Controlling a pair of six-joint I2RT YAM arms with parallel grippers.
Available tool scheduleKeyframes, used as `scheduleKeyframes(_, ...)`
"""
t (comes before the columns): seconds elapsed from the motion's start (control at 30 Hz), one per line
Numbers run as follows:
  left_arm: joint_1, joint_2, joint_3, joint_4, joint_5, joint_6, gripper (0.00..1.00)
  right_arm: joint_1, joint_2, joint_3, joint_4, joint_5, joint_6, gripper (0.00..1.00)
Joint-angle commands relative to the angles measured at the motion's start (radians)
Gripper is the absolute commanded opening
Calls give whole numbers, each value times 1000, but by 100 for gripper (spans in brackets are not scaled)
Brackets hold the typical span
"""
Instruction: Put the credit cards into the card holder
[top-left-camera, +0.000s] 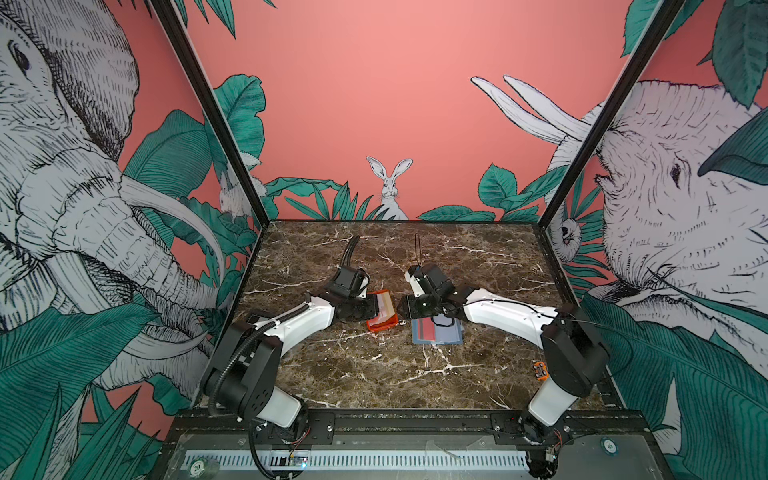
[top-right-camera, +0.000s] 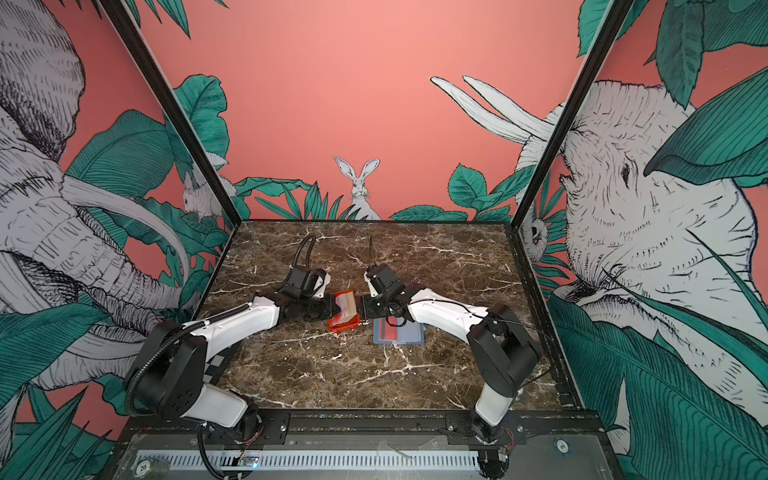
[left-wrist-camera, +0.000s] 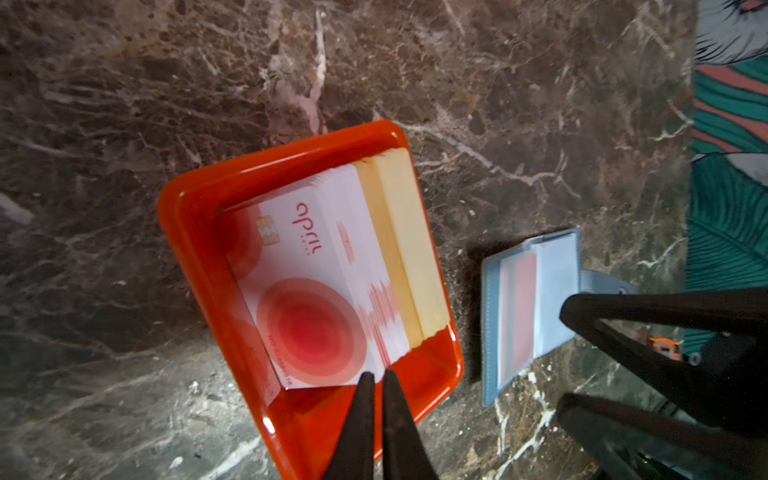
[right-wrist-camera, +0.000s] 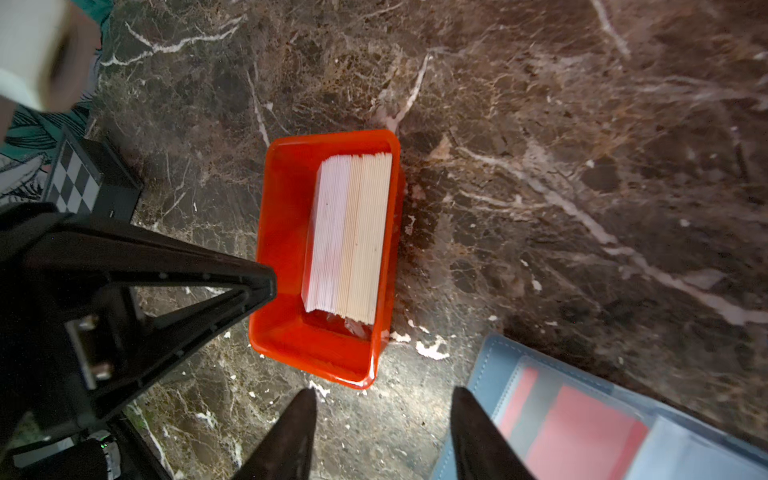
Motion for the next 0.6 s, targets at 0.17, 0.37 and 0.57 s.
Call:
scheduleKeyframes(0.17, 8, 43, 81, -116, -101, 76, 5, 22, 91, 105, 14, 5, 20, 59)
scheduleKeyframes(0.37, 25, 78, 97, -130, -117, 81, 1, 25, 158, 162, 9, -4, 12, 62)
scheduleKeyframes(0.57, 40, 104, 92, -111, -90, 82, 0, 25, 221, 232, -4, -17, 1, 65)
